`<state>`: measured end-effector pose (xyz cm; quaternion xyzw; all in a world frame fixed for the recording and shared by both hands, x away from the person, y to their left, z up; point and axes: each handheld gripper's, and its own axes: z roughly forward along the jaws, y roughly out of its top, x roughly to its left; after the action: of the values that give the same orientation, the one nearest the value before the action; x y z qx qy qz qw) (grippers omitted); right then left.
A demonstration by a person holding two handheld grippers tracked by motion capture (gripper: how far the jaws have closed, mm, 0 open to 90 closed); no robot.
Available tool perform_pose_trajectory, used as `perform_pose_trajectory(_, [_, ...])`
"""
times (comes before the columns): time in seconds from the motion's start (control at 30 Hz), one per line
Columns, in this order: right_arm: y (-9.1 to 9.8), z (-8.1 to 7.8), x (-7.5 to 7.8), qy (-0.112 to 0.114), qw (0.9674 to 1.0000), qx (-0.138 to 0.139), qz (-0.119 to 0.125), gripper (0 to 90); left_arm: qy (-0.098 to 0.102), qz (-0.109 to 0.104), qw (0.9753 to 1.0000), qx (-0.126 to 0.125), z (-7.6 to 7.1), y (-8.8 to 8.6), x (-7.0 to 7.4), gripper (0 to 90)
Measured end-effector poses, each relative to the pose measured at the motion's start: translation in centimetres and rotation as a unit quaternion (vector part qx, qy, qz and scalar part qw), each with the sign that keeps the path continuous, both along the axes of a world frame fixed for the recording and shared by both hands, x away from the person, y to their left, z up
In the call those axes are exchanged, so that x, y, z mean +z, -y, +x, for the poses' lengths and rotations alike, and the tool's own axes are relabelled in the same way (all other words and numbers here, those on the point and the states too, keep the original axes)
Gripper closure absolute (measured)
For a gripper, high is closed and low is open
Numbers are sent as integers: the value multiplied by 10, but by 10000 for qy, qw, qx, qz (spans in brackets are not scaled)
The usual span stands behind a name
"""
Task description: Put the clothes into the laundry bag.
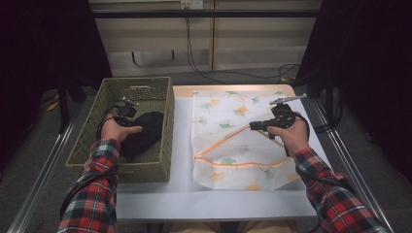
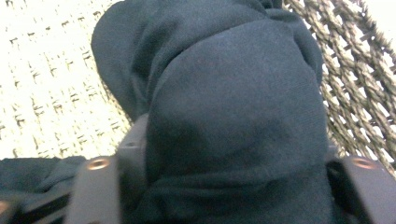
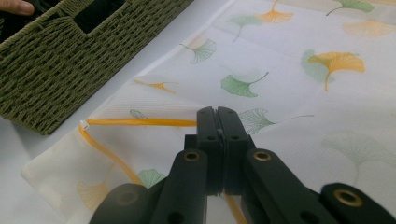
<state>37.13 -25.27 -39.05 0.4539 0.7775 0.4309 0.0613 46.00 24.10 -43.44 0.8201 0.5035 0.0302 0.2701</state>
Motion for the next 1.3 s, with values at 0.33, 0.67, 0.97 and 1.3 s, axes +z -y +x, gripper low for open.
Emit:
perform_pose_trajectory(0.33, [-1,-2,1,-9,10000,1,5,898,-67,-29,9999,-103,-1,2,5,66])
perform_pose_trajectory(0.67, [0,-2,3,15,10000,-10,-2,897,-50,522,9978,-400,1,14,-9,64])
perform_pose_trajectory(0.97, [0,-2,4,52,10000,-28,-24,897,106,817,9952,-525,0,16,-15,194])
perform_pose_trajectory(1.3, [0,-2,3,33,10000,-37,-33,897,-152,853,9955,-391,-4,17,-6,572])
